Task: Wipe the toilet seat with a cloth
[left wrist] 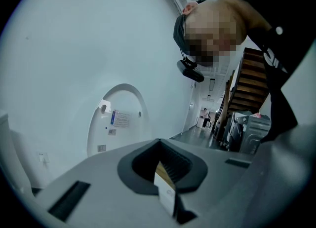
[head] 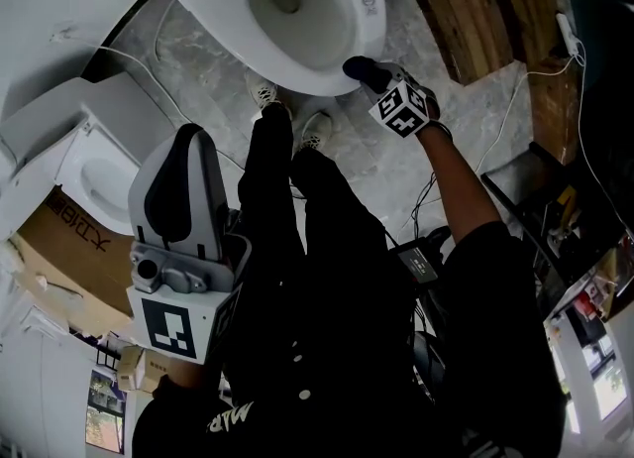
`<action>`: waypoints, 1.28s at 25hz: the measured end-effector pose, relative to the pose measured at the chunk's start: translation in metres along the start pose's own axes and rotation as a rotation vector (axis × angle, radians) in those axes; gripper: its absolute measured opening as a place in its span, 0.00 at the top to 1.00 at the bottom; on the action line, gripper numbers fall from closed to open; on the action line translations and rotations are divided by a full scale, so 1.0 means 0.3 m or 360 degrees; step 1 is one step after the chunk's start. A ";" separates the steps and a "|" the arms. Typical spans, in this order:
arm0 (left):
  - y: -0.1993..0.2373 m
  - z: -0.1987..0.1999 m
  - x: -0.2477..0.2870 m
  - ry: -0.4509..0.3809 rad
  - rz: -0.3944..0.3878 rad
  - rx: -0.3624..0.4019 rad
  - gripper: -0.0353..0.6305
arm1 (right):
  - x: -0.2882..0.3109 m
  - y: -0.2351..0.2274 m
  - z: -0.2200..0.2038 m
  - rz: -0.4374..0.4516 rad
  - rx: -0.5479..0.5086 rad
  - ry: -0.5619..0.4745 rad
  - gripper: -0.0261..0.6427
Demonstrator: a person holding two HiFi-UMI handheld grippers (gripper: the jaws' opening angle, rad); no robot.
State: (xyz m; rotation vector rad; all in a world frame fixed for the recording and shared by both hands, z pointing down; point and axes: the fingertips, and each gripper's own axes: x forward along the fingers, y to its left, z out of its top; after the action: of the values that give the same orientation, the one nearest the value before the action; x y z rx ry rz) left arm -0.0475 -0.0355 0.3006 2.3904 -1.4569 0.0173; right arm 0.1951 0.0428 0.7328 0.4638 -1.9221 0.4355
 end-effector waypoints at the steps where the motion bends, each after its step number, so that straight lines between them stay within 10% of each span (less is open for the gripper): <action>1: 0.001 -0.001 -0.002 0.0000 0.0000 -0.0001 0.94 | 0.002 0.015 0.001 0.0009 0.0001 0.0001 0.83; 32: 0.080 -0.017 -0.064 -0.0027 0.0091 -0.0043 0.94 | 0.138 0.314 0.201 0.0056 -0.0777 0.0015 0.83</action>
State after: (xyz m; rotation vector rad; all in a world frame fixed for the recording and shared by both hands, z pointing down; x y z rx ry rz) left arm -0.0765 -0.0275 0.3087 2.3325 -1.5229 -0.0084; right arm 0.0850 0.0886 0.7404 0.1071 -1.9461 -0.0175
